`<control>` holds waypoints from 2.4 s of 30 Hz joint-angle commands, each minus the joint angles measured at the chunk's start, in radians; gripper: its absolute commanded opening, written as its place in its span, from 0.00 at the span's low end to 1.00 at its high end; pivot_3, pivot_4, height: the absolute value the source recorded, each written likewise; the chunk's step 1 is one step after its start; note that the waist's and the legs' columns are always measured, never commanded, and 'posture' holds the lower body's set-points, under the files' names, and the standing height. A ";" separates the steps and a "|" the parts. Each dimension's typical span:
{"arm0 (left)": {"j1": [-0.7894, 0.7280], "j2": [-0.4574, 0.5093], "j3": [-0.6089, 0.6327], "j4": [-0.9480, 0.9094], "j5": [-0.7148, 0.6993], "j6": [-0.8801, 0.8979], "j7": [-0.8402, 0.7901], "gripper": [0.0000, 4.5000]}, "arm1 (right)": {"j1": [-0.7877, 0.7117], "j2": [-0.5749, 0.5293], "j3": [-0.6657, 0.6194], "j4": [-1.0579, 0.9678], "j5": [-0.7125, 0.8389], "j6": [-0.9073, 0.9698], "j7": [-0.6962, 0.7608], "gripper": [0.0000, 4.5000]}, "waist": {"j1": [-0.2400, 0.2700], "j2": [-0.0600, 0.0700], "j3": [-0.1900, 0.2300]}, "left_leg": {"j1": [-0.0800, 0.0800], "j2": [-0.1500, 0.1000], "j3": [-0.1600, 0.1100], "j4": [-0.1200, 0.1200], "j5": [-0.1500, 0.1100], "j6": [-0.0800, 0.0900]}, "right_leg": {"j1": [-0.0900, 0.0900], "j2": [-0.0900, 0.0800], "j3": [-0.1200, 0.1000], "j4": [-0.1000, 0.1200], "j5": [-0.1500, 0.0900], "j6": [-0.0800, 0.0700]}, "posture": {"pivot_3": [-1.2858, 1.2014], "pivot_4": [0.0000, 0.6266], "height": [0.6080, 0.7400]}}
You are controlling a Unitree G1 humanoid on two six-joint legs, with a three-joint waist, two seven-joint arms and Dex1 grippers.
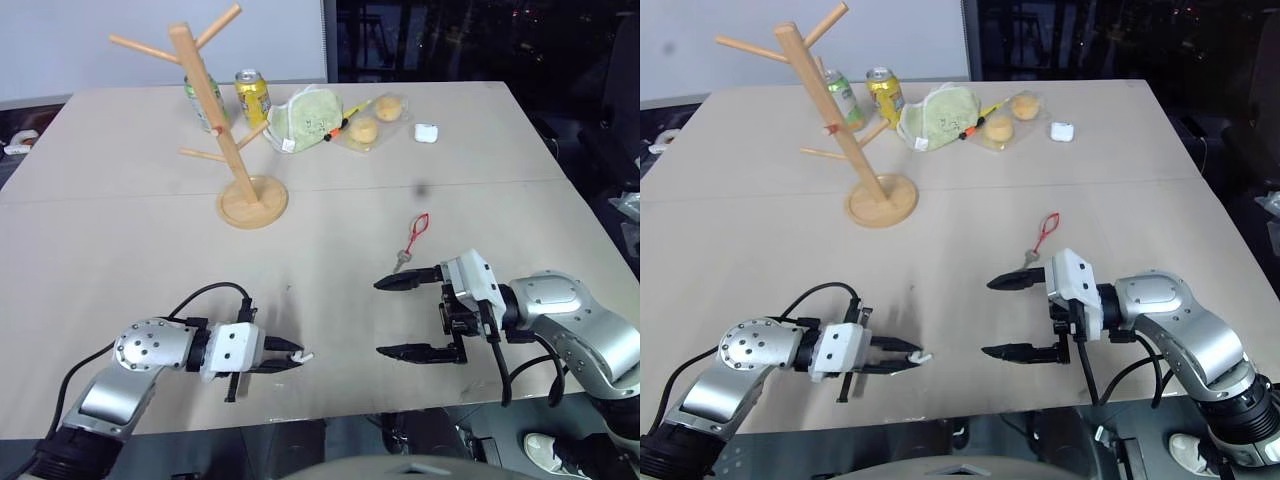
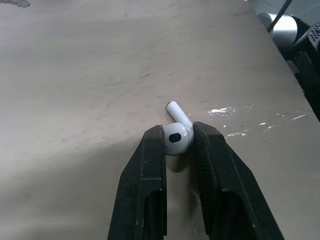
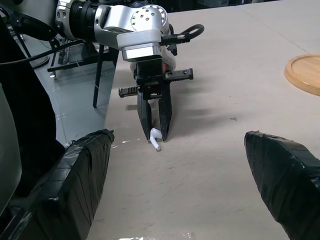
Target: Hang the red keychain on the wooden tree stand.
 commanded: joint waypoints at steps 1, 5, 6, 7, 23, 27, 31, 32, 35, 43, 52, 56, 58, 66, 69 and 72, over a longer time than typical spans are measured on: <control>-0.017 0.010 0.068 -0.008 -0.037 0.067 0.052 0.05 | -0.012 0.004 -0.002 -0.039 0.007 -0.008 -0.004 1.00 | 0.002 0.000 0.000 | 0.000 0.000 0.000 0.000 0.000 0.000 | 0.000 0.000 0.000 0.000 0.000 0.000 | 0.52 0.24 1.00; -0.061 0.034 0.218 0.006 -0.157 0.233 0.115 0.05 | -0.029 -0.005 -0.035 -0.037 0.024 0.005 -0.015 1.00 | 0.004 0.000 0.000 | 0.000 0.000 -0.001 0.000 0.000 0.000 | 0.000 0.000 0.000 0.000 0.000 0.000 | 0.52 0.24 1.00; -0.075 0.045 0.253 0.020 -0.166 0.270 0.138 0.05 | -0.036 -0.006 -0.045 -0.037 0.027 0.007 -0.022 1.00 | 0.004 0.000 0.000 | 0.000 0.000 -0.001 0.000 0.000 0.000 | 0.000 0.000 0.000 0.000 0.000 0.000 | 0.52 0.24 1.00; -0.089 0.053 0.288 0.042 -0.166 0.302 0.168 0.05 | -0.055 -0.001 -0.058 -0.024 0.035 0.016 -0.032 1.00 | 0.004 0.000 0.000 | 0.000 0.000 -0.001 0.000 0.000 0.000 | 0.000 0.000 0.000 0.000 0.000 0.000 | 0.52 0.24 1.00; -0.475 -0.090 0.539 0.625 0.043 0.402 1.003 0.05 | -0.209 0.148 -0.021 0.051 0.006 0.061 -0.195 1.00 | 0.004 -0.004 -0.001 | 0.000 0.000 0.000 0.001 0.000 0.000 | 0.001 0.002 0.000 0.001 0.003 0.004 | 0.52 0.24 1.00; -0.521 -0.109 0.565 0.742 0.044 0.386 1.095 0.05 | -0.223 0.161 -0.021 0.082 -0.010 0.051 -0.191 1.00 | 0.005 -0.007 -0.002 | 0.000 0.000 -0.001 0.002 0.000 0.000 | 0.001 0.002 0.000 0.002 0.003 0.004 | 0.52 0.24 1.00; -0.526 -0.124 0.567 0.792 0.038 0.394 1.130 0.29 | -0.227 0.164 -0.016 0.100 -0.023 0.040 -0.184 1.00 | 0.006 -0.009 -0.004 | -0.001 0.000 -0.001 0.002 0.000 0.000 | 0.001 0.002 0.000 0.001 0.005 0.001 | 0.52 0.24 1.00; -0.523 -0.124 0.571 0.805 0.035 0.396 1.139 0.37 | -0.226 0.163 -0.014 0.105 -0.029 0.038 -0.184 1.00 | 0.005 -0.009 -0.004 | -0.001 0.000 -0.001 0.002 0.000 0.000 | 0.001 0.002 0.000 0.001 0.005 0.001 | 0.52 0.24 1.00; -0.507 -0.118 0.580 0.833 0.028 0.408 1.149 0.63 | -0.224 0.161 -0.010 0.121 -0.048 0.034 -0.187 1.00 | 0.003 -0.009 -0.004 | 0.000 0.000 -0.001 0.002 0.000 0.000 | 0.001 0.002 -0.001 0.001 0.005 0.001 | 0.52 0.24 1.00; -0.457 -0.070 0.613 0.721 -0.012 0.456 1.070 1.00 | -0.220 0.153 -0.031 0.117 -0.052 0.052 -0.200 1.00 | 0.003 -0.009 -0.004 | 0.000 0.001 -0.001 0.002 0.000 0.000 | 0.001 0.002 -0.001 0.002 0.005 0.000 | 0.52 0.24 1.00; -0.378 0.109 0.590 0.357 -0.101 0.668 0.816 1.00 | -0.173 0.146 -0.123 0.059 -0.034 0.155 -0.351 1.00 | 0.004 -0.011 -0.004 | -0.001 0.000 -0.001 0.002 0.000 0.000 | 0.001 0.000 -0.002 0.001 0.005 0.000 | 0.52 0.24 1.00; -0.309 0.231 0.460 0.140 -0.173 0.687 0.488 1.00 | -0.132 0.170 -0.152 0.029 -0.107 0.279 -0.563 1.00 | 0.006 -0.010 -0.004 | -0.001 0.000 0.000 0.000 -0.002 -0.003 | 0.000 -0.001 -0.002 0.000 0.003 -0.004 | 0.52 0.24 1.00; -0.322 0.252 0.417 0.048 -0.239 0.727 0.382 1.00 | -0.117 0.202 -0.155 0.015 -0.123 0.360 -0.659 1.00 | 0.006 -0.009 -0.004 | -0.001 0.000 0.000 0.000 -0.003 -0.005 | 0.000 -0.002 -0.002 0.000 0.002 -0.004 | 0.52 0.24 1.00; -0.424 0.223 0.245 -0.121 -0.339 0.814 0.215 1.00 | -0.105 0.353 -0.117 0.094 -0.229 0.511 -0.904 1.00 | -0.012 -0.009 -0.003 | -0.001 0.000 0.000 0.000 0.000 0.000 | 0.000 0.001 -0.001 0.001 0.001 0.000 | 0.52 0.24 1.00; -0.448 0.214 0.201 -0.128 -0.334 0.809 0.178 1.00 | -0.124 0.400 -0.124 0.163 -0.275 0.524 -0.964 1.00 | -0.019 -0.009 -0.003 | -0.001 0.000 0.000 0.000 0.000 0.000 | 0.000 0.002 -0.001 0.001 0.002 0.002 | 0.52 0.24 1.00; -0.469 0.207 0.180 -0.132 -0.330 0.813 0.164 1.00 | -0.137 0.451 -0.145 0.197 -0.289 0.553 -1.004 1.00 | -0.021 -0.009 -0.003 | -0.001 0.000 0.000 0.001 0.000 0.000 | 0.000 0.002 0.000 0.001 0.003 0.003 | 0.52 0.24 1.00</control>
